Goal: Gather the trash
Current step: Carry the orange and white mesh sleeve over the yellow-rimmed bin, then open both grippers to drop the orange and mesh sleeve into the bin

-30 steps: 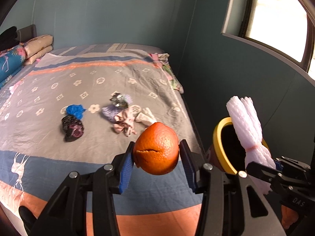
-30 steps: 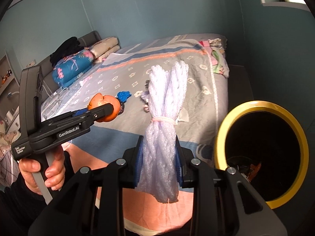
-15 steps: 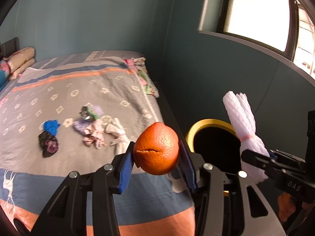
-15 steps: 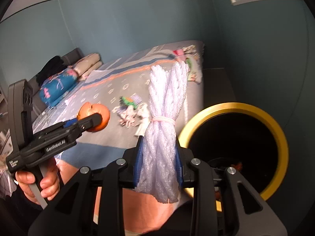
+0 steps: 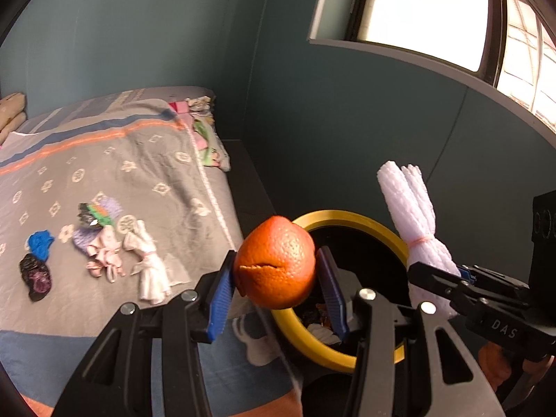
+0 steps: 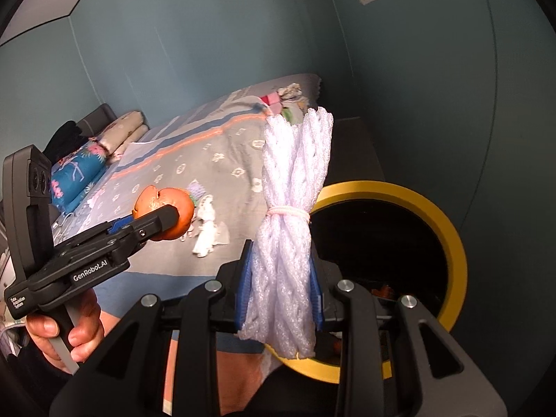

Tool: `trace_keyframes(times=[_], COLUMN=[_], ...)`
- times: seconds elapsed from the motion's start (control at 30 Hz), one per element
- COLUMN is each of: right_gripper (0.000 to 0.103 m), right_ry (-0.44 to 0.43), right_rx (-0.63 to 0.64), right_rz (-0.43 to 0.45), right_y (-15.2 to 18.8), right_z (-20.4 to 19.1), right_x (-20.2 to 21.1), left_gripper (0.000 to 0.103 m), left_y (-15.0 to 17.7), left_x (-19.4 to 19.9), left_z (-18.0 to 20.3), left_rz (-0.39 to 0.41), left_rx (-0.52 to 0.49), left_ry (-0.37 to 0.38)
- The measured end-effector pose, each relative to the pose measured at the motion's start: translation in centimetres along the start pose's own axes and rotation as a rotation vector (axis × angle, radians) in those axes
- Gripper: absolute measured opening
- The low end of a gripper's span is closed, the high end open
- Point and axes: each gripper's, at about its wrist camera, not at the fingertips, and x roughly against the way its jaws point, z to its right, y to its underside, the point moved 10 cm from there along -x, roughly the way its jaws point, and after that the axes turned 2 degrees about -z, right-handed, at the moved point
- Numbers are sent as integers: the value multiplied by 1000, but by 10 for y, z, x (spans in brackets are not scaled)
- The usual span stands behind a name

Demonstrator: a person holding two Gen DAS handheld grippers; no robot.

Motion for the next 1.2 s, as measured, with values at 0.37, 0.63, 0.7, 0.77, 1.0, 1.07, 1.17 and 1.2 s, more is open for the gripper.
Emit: trace_keyframes(times=[0.37,0.63,0.7,0.77,1.0,1.07,1.17,1.2], right_gripper=[27,28,29,35,45,52,63,66], right_ry=[63,113,118,120,139,146,161,156], right_rx=[-68,-91,-102,-121,-158,-163,-172,-174], right_rz=[-40,-60,-62,-59,-42,-34,-19,-16], right_y=[1,5,7,7,11,10,10,10], right_z=[37,60,65,69,83,84,84,83], right_x=[-30,-43,-44,-44,-38,-37,-32,-30], left_gripper=[43,44,53,58,75,79,84,86], left_y=[-5,-2,-3,-5,-9,-10,-11,-11], left_x=[-47,-77,-79,-76,-66,-63,-57,-55], left_z=[21,35,38,41,27,18,5,1], left_rz=[-44,-91,-85,-65,-39,-36,-32,-26], left_rx=[-16,-4,-7,-14,21,46,72,79], left_ry=[52,98,111,116,102,97,79,69])
